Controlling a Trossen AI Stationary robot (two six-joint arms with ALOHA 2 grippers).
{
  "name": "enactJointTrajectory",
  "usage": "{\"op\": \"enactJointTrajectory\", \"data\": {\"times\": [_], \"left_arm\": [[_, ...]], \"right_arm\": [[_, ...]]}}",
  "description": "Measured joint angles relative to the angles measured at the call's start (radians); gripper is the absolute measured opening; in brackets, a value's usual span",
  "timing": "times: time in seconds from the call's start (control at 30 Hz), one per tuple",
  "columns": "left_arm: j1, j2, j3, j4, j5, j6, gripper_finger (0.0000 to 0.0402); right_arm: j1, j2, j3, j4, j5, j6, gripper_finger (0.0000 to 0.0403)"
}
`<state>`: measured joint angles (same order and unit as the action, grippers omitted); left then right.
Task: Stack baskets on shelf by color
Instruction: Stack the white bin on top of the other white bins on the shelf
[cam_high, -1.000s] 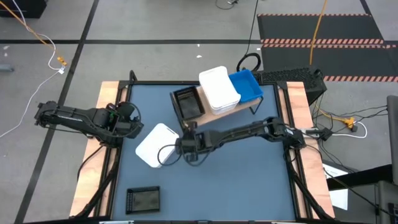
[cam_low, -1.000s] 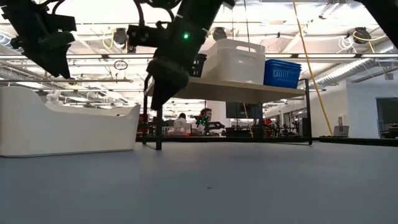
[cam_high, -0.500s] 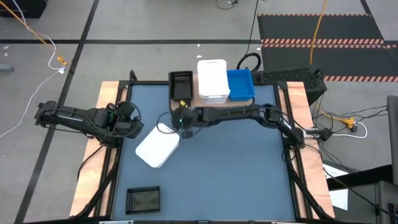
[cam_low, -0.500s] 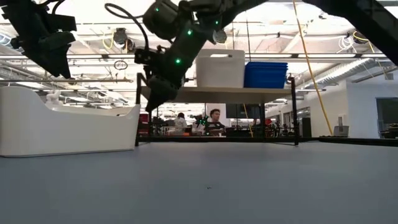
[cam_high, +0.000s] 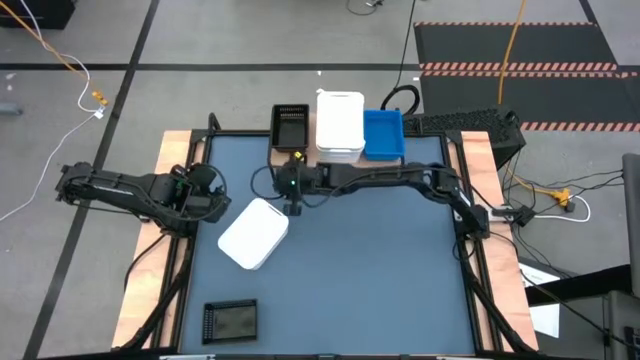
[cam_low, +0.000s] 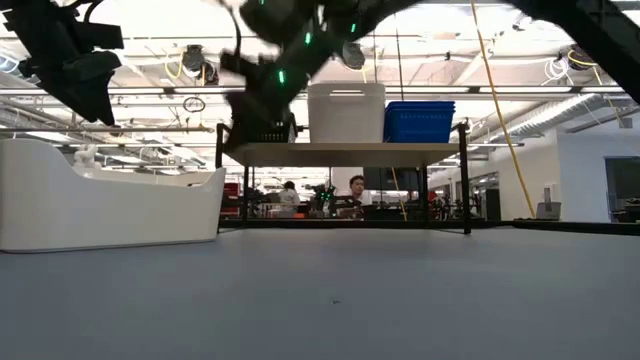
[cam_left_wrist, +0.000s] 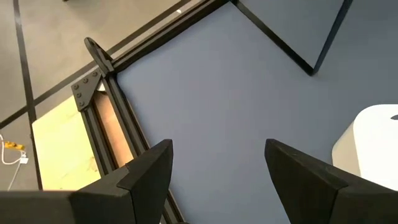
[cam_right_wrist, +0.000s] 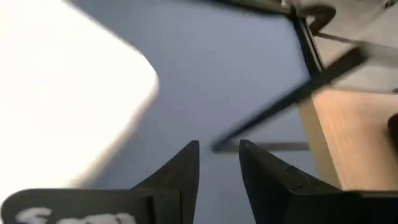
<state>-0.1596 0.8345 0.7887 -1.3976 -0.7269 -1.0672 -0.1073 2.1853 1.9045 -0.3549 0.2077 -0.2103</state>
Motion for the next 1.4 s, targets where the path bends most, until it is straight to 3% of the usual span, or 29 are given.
{"op": "enactJointTrajectory", "data": {"times": [0.17,0.33,0.47,0.6,0.7,0.77,0.93,1.17,1.3,1.4], "left_arm": [[0.0,0.0,0.0,-0.005,-0.005,0.0,0.0257],[0.0,0.0,0.0,-0.007,-0.002,-0.005,0.0257],[0.0,0.0,0.0,-0.01,0.001,-0.006,0.0257],[0.0,0.0,0.0,-0.013,0.001,-0.005,0.0257],[0.0,0.0,0.0,-0.015,0.001,-0.005,0.0257],[0.0,0.0,0.0,-0.015,0.0,-0.004,0.0257],[0.003,-0.001,0.0,-0.013,-0.019,0.011,0.0257],[0.004,-0.015,0.0,-0.011,-0.035,0.016,0.0257],[0.004,-0.023,0.0,-0.013,-0.036,0.017,0.0257],[0.004,-0.026,0.0,-0.013,-0.036,0.017,0.0257]], "right_arm": [[0.074,-0.055,0.002,0.106,-0.004,0.25,0.0109],[0.166,-0.046,0.003,0.19,-0.035,0.305,0.0109],[0.257,0.01,0.002,0.311,-0.148,0.37,0.0109],[0.356,0.087,0.002,0.6,-0.179,0.336,0.0109],[0.397,0.127,0.002,0.658,-0.059,0.221,0.011],[0.388,0.139,0.002,0.649,0.022,0.186,0.0111],[0.34,0.168,0.002,0.649,-0.011,0.193,0.0143],[0.296,0.275,0.001,0.68,-0.331,0.241,0.0215],[0.291,0.295,0.002,0.699,-0.333,0.208,0.022],[0.286,0.296,0.003,0.675,-0.347,0.211,0.0196]]}}
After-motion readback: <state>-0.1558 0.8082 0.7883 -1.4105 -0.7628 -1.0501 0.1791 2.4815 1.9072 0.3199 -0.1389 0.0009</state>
